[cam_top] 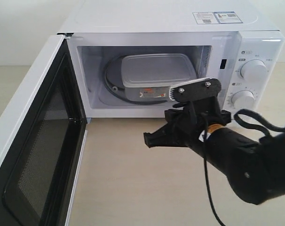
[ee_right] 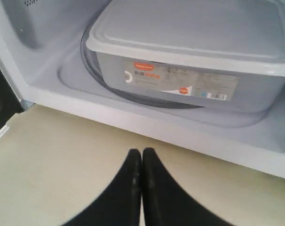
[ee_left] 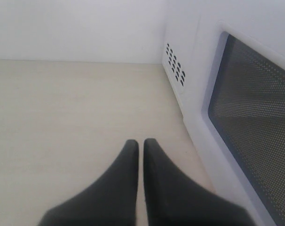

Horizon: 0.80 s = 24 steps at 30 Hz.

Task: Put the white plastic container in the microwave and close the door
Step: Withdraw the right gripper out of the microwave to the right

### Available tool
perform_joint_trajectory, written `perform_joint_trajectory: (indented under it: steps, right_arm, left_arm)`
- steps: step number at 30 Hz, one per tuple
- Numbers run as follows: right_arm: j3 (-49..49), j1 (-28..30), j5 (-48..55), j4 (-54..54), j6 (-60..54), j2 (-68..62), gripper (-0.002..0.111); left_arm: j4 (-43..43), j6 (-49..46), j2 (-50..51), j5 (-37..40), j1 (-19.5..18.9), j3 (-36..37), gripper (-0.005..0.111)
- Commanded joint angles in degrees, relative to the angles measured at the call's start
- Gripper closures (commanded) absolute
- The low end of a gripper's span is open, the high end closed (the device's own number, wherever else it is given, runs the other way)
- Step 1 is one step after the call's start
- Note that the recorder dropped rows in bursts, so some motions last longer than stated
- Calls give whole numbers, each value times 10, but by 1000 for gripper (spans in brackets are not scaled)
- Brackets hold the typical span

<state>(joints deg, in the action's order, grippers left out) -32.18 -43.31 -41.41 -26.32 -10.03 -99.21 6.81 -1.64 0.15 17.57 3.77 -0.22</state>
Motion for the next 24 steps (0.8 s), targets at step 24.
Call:
perform_joint_trajectory:
  steps: [24]
  right_arm:
    - [150,72,84,-293,-424,433,108]
  left_arm:
    - [-2,-2,-2,-2,-2,2,102]
